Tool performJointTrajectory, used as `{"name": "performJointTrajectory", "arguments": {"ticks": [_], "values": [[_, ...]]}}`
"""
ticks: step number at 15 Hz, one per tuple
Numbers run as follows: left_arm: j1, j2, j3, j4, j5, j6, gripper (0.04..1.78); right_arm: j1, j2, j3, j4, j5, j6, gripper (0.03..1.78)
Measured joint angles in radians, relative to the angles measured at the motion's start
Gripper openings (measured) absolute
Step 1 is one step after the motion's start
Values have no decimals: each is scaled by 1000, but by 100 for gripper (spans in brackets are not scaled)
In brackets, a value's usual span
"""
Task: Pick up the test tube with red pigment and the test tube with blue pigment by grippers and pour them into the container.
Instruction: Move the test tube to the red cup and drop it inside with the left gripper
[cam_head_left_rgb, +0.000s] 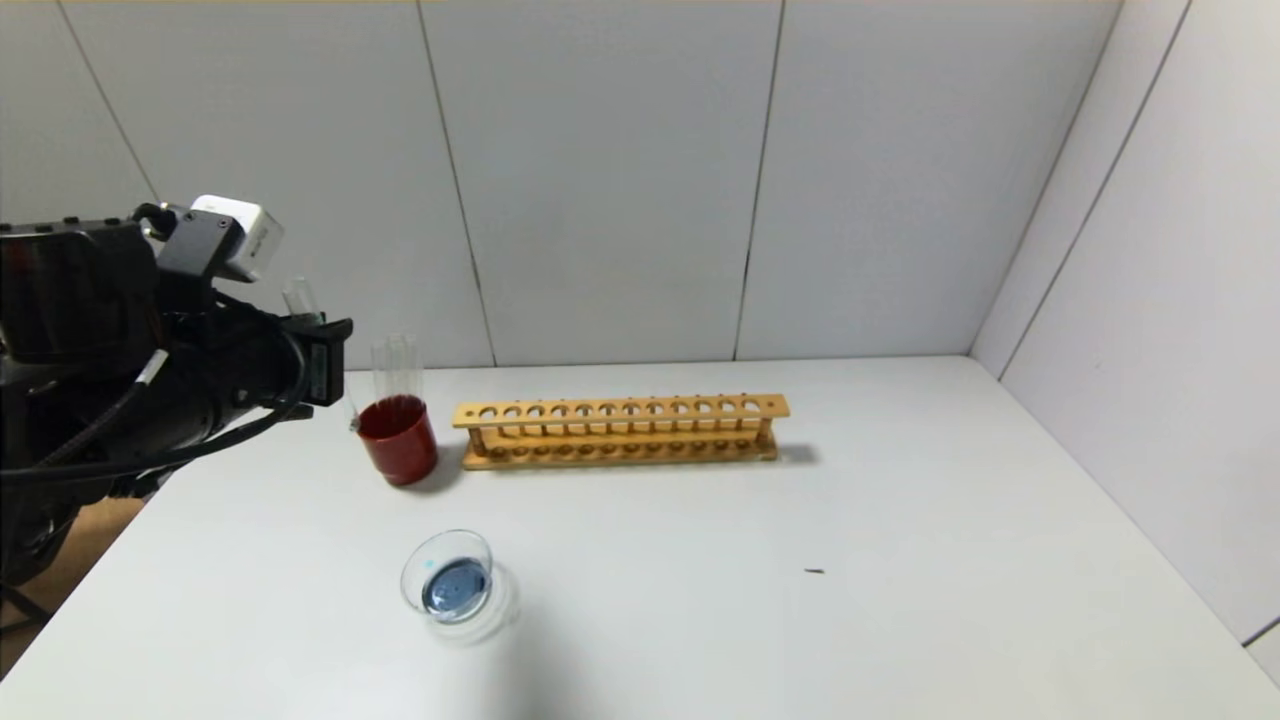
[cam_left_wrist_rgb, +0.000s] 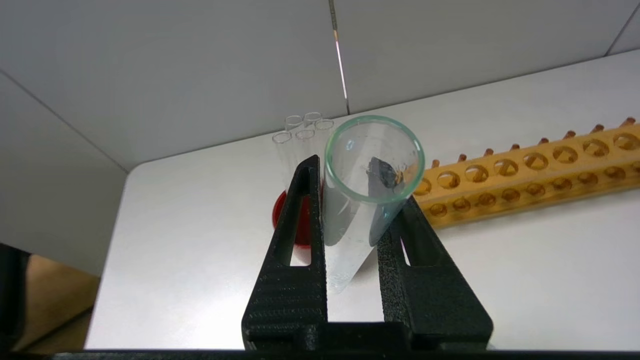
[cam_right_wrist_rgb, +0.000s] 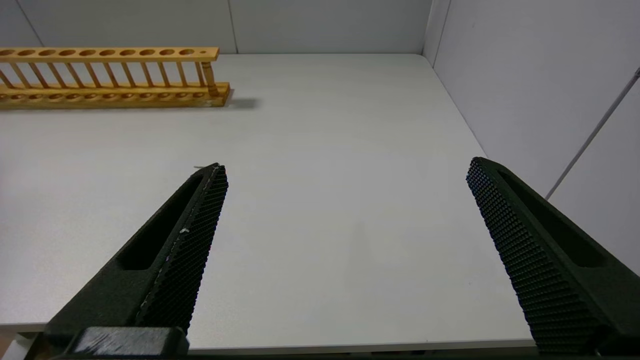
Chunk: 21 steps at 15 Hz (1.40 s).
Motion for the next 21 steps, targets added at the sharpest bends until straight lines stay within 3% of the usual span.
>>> {"name": "performJointTrajectory", "arguments": {"ticks": [4,7,12,21], "values": [[93,154,-79,-23,-44,-29,33,0,0,0,0,0,0,175],[137,268,-106,-118,-49,-36,33,0,0,0,0,0,0,175],[146,434,-142,-250,-52,-50,33,0,0,0,0,0,0,175],[156,507,-159,-259,-96,-57,33,0,0,0,0,0,0,175]]}}
